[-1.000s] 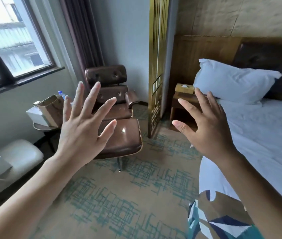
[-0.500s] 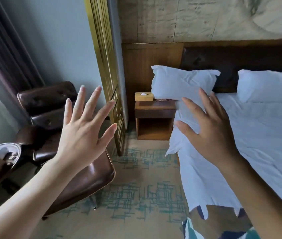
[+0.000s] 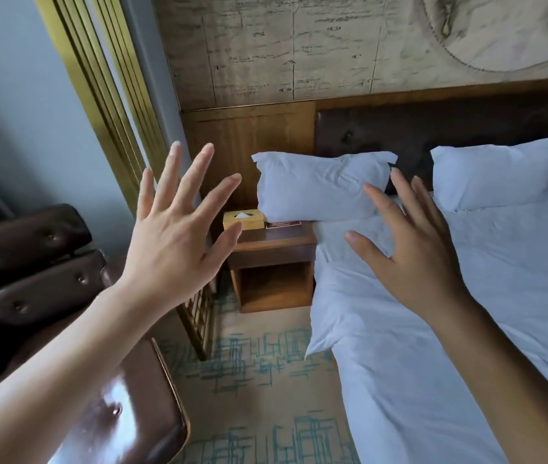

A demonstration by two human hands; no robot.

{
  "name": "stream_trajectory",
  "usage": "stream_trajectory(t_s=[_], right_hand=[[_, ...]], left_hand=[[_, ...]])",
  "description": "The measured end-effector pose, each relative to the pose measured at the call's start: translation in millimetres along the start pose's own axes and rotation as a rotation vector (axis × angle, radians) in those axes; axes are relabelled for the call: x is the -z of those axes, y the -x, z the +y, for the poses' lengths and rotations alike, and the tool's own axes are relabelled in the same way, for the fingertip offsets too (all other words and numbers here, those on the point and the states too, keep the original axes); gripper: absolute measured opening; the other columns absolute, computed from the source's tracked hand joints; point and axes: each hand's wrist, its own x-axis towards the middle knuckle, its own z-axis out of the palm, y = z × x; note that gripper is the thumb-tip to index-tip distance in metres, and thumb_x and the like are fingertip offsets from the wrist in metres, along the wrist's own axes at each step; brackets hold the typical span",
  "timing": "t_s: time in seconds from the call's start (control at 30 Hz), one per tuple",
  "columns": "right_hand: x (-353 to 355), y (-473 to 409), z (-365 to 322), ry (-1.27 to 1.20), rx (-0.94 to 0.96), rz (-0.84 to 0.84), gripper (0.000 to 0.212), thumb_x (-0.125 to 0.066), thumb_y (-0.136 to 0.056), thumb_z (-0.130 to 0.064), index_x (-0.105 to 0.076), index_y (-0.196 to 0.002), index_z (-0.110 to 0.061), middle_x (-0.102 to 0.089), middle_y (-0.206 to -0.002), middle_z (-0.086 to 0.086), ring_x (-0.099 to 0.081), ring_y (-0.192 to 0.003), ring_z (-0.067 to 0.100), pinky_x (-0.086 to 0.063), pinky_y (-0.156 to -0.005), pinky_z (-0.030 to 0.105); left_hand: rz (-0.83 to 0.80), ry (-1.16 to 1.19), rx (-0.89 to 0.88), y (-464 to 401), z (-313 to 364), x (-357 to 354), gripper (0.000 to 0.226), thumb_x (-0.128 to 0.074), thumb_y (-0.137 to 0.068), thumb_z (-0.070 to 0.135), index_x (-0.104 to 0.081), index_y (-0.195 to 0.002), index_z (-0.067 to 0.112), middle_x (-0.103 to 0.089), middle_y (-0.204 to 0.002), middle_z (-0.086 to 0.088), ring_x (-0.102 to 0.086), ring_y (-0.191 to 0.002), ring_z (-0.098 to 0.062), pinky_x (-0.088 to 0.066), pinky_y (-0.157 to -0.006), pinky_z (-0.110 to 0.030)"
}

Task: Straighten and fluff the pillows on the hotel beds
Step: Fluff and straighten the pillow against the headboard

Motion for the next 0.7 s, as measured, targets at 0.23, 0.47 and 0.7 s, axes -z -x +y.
stream_trajectory(t_s=[0.23,0.47,0.7], right_hand=[[-46.6,-79.8,40.0,0.040,-0.029,0.015,0.067,-0.044,-0.098,-0.065,-0.041,-0.155,-0.031,-0.021,-0.170,-0.004,-0.011,-0.159,0.025,-0.026,-0.123,0.055],[-129.0,-163.8,75.9,0.110,-0.098,0.018,0.065,-0.048,-0.098,-0.062,-0.042,-0.154,-0.031,-0.021,-0.170,-0.003,-0.011,-0.159,0.027,-0.026,-0.123,0.052],[-204.7,-275.6,87.5,0.198,-0.161,0.049,0.067,-0.048,-0.098,-0.063,-0.040,-0.155,-0.030,-0.018,-0.171,-0.002,-0.010,-0.159,0.026,-0.025,-0.123,0.051]], left_hand=[[-0.013,0.034,0.019,-102.1,-31.1,-85.0,0.065,-0.035,-0.102,0.060,-0.036,-0.160,0.030,-0.008,-0.175,-0.003,0.006,-0.162,-0.032,-0.008,-0.127,-0.063],[0.020,0.121,-0.053,-184.2,-94.7,-200.6,0.063,-0.038,-0.102,0.057,-0.039,-0.158,0.027,-0.011,-0.175,-0.003,0.003,-0.162,-0.033,-0.009,-0.127,-0.063],[0.092,0.192,-0.173,-286.1,-171.4,-290.1,0.062,-0.041,-0.102,0.055,-0.040,-0.158,0.026,-0.015,-0.174,-0.004,-0.001,-0.162,-0.035,-0.012,-0.125,-0.066]])
